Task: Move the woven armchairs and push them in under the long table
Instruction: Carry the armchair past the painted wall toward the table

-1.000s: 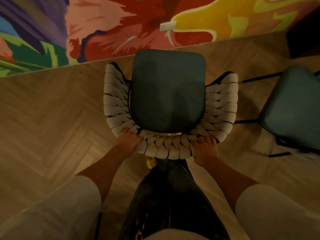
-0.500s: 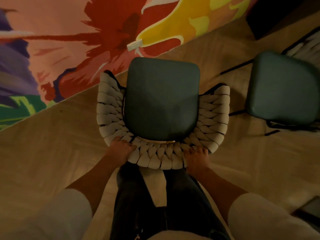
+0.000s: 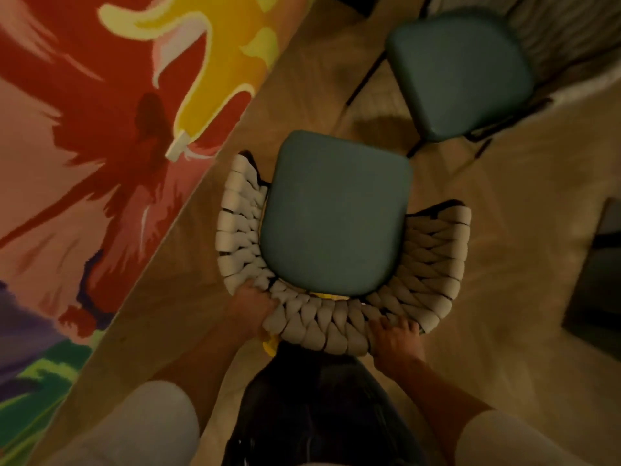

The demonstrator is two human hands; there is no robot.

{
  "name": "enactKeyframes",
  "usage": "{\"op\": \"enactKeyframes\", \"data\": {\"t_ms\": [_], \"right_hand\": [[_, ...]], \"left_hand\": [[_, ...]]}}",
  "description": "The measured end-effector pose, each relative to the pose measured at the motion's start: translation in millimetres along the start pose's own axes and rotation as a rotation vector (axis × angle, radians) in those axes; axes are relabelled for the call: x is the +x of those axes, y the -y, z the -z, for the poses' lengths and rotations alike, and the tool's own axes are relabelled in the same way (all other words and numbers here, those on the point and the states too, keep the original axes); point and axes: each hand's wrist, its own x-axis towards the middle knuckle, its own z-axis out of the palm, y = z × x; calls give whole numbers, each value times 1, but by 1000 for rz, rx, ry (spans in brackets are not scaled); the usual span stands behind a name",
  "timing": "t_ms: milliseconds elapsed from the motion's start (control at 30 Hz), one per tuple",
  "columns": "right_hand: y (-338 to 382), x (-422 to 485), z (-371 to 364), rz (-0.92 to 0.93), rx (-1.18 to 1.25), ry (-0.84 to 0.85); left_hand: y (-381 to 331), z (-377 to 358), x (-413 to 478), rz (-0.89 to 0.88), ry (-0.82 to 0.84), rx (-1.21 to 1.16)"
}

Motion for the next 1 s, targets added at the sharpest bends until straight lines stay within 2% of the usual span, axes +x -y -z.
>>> {"op": "enactKeyframes", "data": {"t_ms": [100,333,567,767,1000], "right_hand": [[15,-13,-19,-87,155,25],[35,-20,-22,-239,426,36],[57,-18,-13,-377,650,69],[84,-12,7,-474,746,111],[162,16,58,-583,911,116]], "left_hand": [[17,30,11,-109,34,111],[48,92,63,-273,-45,415],[60,153,108,-447,-43,562],[84,164,128,-571,-23,631],[151,188,152,-669,38,795]]}}
